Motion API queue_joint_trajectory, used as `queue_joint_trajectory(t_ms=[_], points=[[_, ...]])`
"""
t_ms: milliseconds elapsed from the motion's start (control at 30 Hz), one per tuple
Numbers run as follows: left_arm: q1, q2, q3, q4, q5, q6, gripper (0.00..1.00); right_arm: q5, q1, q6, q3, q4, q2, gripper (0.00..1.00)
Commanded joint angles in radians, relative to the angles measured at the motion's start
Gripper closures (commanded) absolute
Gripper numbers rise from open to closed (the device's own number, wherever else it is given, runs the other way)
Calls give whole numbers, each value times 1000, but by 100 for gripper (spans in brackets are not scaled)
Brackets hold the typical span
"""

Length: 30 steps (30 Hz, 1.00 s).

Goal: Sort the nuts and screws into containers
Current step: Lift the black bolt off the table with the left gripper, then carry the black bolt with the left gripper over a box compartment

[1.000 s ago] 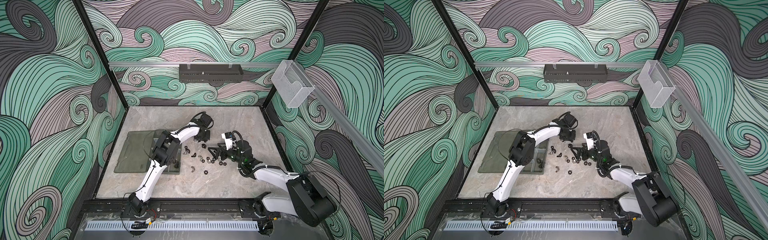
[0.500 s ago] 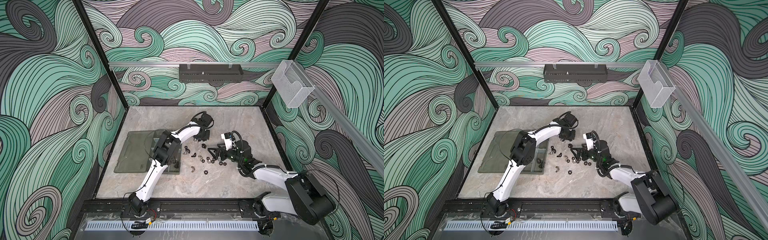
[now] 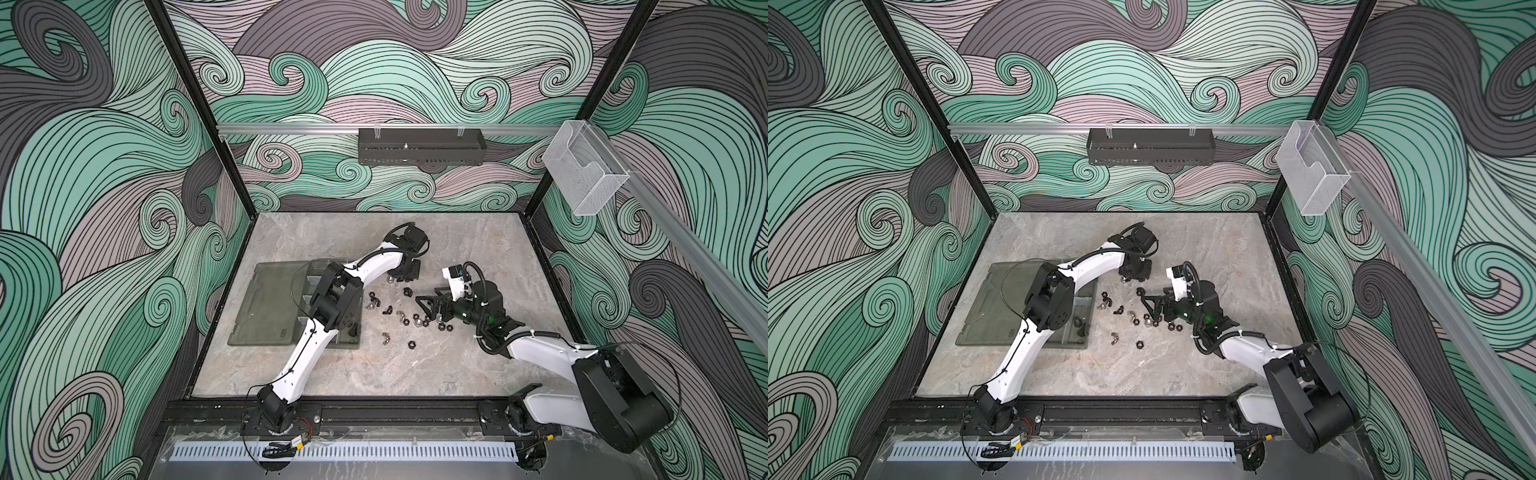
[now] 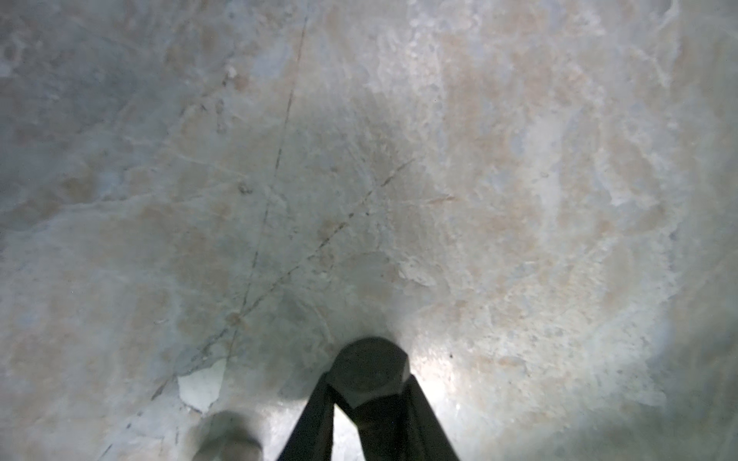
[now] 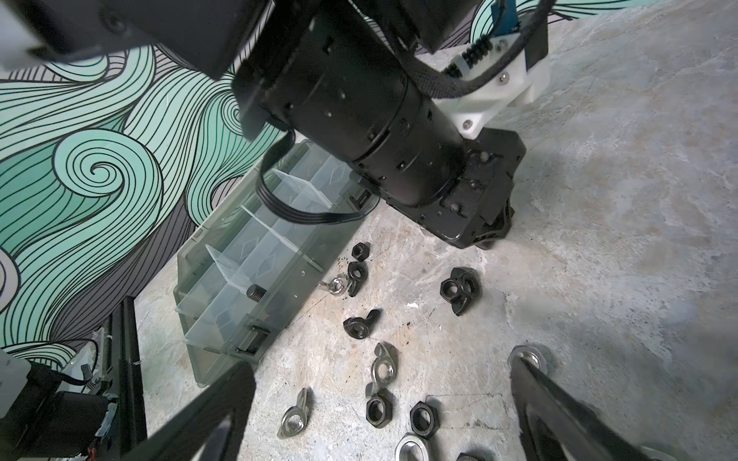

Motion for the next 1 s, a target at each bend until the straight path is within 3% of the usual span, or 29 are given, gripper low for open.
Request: queue_joint_trajectory(t_ms=[0,100,200,367,467,600,800,967], points=[[2,26,-100,-97,-35,-7,73,11,-6,-8,12,6,-2,1],[8,-10,-173,-30,2,-22,73,-26,-6,6,18,22,6,1],[12,-9,-135,-75,-8,-11,73,-2,-5,1,11,18,4,1],[36,-28,-152,-63,10,4,84,-9,-5,-9,18,6,-8,1],[38,-115,-266,18,8,-9,90,8,-4,-16,13,3,-1,1],[41,-247,-388,126,1,1,91,-30,-5,0,30,11,23,1],[47,-351,-420,116,15,55,91,-15,0,-22,32,-20,10,1],[55,-488,-545,156,-2,58,91,-5,9,-50,25,-25,-6,1]])
